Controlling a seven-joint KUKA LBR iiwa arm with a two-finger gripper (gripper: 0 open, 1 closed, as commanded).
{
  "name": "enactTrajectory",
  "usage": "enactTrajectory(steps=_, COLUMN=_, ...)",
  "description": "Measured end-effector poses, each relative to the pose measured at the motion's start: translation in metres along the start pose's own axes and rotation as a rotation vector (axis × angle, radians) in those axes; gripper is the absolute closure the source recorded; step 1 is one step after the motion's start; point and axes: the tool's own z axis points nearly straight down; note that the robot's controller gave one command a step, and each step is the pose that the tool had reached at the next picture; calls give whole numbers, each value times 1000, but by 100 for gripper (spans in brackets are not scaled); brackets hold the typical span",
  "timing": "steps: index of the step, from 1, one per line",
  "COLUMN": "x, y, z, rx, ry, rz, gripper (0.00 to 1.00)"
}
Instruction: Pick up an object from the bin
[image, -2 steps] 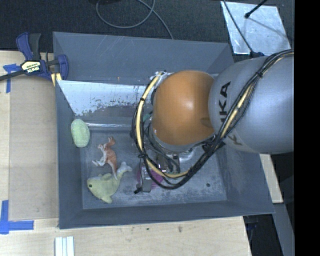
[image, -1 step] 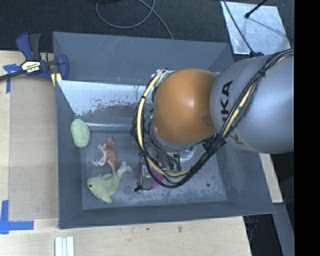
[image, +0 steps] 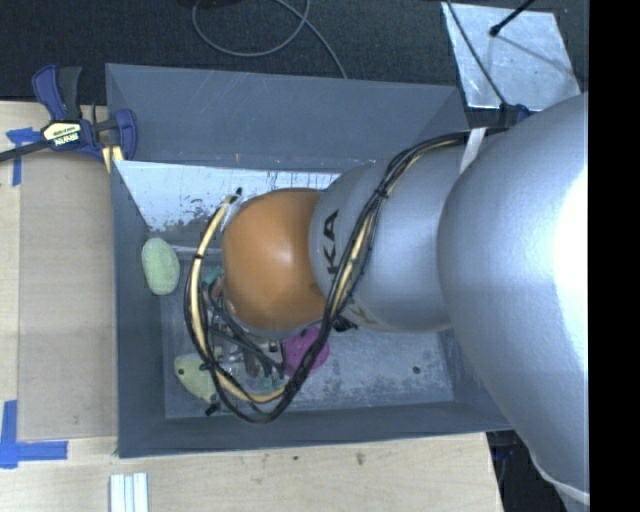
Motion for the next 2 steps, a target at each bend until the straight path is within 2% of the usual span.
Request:
enactTrajectory(steps=1, x=-5, y=-4, z=-25, rx=0, ry=-4, rz=-285, gripper=0)
enactTrajectory(steps=2, x=-3, y=-6, z=7, rx=1, ry=-2, rz=53, gripper=0)
